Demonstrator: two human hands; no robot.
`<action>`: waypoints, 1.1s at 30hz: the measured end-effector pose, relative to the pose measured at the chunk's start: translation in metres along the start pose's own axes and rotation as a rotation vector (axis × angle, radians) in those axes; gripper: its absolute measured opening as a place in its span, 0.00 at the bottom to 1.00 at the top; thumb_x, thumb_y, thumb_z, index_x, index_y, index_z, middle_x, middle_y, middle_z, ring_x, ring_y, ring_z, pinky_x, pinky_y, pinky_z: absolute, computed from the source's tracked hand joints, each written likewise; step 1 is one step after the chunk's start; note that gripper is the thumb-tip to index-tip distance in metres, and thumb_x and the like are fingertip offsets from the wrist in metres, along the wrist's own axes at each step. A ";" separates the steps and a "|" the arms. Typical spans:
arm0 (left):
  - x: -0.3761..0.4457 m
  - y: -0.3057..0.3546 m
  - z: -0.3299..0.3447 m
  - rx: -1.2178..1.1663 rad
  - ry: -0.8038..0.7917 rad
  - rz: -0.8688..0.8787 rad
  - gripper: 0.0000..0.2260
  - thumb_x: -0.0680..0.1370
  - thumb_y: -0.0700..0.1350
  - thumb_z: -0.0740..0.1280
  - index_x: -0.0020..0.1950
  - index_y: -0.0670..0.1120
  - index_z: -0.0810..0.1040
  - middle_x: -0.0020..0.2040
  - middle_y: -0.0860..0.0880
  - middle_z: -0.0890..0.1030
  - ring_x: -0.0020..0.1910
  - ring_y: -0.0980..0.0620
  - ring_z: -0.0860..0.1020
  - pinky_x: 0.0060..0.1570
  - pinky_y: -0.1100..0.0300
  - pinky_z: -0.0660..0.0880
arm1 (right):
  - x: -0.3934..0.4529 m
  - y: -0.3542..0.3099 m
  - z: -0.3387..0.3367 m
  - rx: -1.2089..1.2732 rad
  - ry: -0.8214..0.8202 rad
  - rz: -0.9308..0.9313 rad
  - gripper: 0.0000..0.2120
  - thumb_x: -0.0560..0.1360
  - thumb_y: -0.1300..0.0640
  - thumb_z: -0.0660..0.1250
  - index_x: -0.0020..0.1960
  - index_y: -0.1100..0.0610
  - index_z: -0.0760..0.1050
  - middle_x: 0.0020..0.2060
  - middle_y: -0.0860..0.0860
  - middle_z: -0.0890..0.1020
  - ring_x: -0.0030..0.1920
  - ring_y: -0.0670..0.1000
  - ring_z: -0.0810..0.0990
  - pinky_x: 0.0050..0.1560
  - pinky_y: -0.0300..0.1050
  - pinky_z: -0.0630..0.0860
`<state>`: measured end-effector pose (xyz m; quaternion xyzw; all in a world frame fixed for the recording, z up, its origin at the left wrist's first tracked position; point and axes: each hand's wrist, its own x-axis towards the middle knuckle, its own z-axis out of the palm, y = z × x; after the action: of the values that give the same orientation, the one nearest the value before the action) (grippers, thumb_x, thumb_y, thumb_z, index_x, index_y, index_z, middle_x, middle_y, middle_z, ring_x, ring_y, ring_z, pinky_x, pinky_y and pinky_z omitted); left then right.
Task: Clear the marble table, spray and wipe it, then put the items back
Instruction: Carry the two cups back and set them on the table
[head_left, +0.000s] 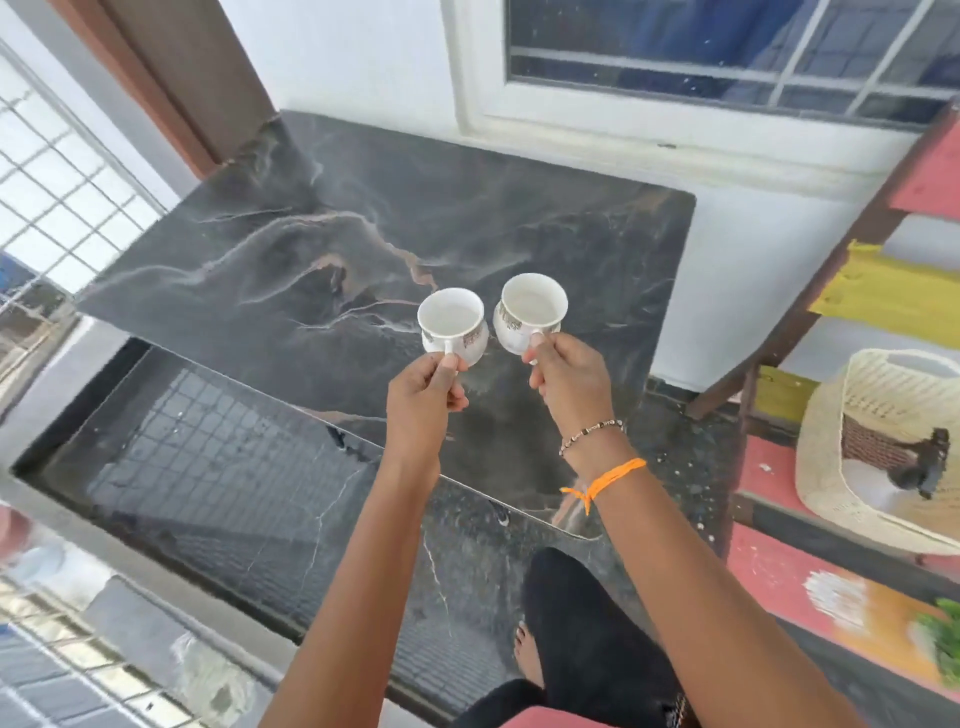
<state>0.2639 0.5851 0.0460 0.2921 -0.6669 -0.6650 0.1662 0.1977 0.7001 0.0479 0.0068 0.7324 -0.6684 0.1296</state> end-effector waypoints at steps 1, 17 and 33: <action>0.006 0.001 -0.012 -0.003 0.028 0.009 0.12 0.80 0.42 0.60 0.37 0.47 0.76 0.24 0.57 0.70 0.25 0.61 0.69 0.32 0.70 0.73 | 0.003 -0.002 0.013 -0.006 -0.026 -0.001 0.17 0.77 0.58 0.60 0.30 0.53 0.71 0.23 0.49 0.70 0.25 0.44 0.66 0.31 0.38 0.63; 0.180 0.021 -0.144 0.047 0.091 0.048 0.13 0.80 0.42 0.60 0.36 0.48 0.76 0.23 0.57 0.70 0.26 0.59 0.69 0.34 0.66 0.70 | 0.107 -0.034 0.216 -0.009 -0.087 0.023 0.17 0.77 0.59 0.61 0.30 0.54 0.73 0.23 0.51 0.71 0.25 0.46 0.67 0.29 0.38 0.65; 0.404 0.040 -0.245 0.028 -0.146 0.021 0.13 0.80 0.42 0.60 0.37 0.49 0.76 0.23 0.57 0.70 0.27 0.60 0.68 0.36 0.64 0.70 | 0.226 -0.063 0.400 -0.053 0.093 0.029 0.16 0.77 0.58 0.61 0.31 0.54 0.74 0.23 0.49 0.73 0.21 0.41 0.69 0.25 0.32 0.66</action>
<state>0.0942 0.1423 0.0328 0.2380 -0.6896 -0.6734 0.1200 0.0403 0.2640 0.0356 0.0447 0.7549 -0.6458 0.1052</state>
